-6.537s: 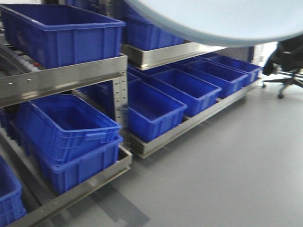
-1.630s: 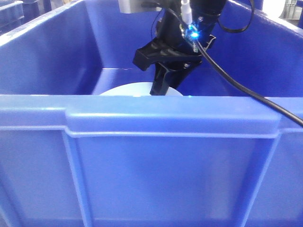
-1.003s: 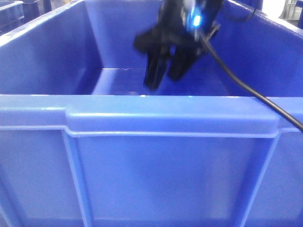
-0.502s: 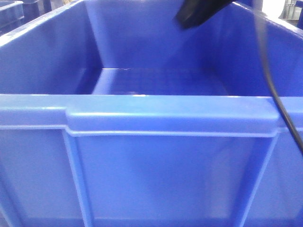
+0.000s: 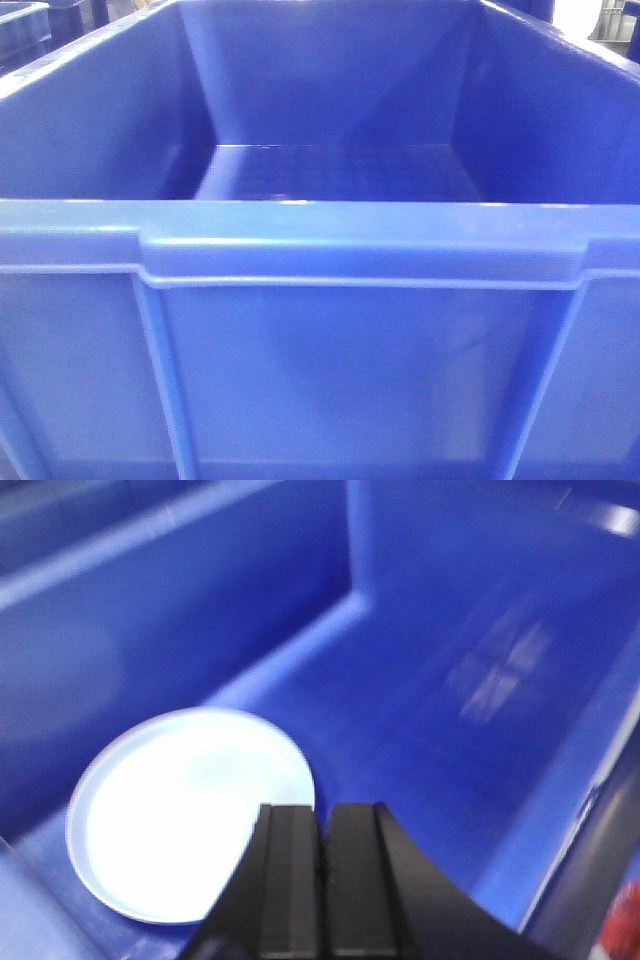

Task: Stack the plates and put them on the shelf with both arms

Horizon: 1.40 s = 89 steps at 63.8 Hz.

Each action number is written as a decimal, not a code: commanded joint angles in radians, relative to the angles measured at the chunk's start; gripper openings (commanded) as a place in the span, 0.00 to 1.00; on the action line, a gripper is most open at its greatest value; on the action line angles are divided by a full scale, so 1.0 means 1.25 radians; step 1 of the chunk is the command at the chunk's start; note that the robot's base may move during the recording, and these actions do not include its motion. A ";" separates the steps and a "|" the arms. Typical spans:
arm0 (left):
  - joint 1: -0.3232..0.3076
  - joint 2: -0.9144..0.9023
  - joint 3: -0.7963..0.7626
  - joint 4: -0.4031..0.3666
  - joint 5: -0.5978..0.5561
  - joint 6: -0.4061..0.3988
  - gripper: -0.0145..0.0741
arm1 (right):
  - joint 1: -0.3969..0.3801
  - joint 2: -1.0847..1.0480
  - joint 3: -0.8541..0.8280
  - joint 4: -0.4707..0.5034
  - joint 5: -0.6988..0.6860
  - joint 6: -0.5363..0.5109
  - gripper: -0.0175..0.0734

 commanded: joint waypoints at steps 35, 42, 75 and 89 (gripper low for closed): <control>0.003 0.006 -0.023 -0.006 -0.064 -0.008 0.26 | -0.004 -0.330 0.100 0.007 -0.038 0.002 0.25; 0.003 0.006 -0.023 -0.006 -0.064 -0.008 0.26 | -0.004 -0.330 0.100 0.007 -0.038 0.002 0.25; 0.003 0.006 -0.023 -0.006 -0.064 -0.008 0.26 | -0.181 -0.331 0.192 -0.001 -0.096 0.074 0.25; 0.003 0.006 -0.023 -0.006 -0.064 -0.008 0.26 | -0.397 -0.386 0.338 -0.013 -0.228 0.098 0.25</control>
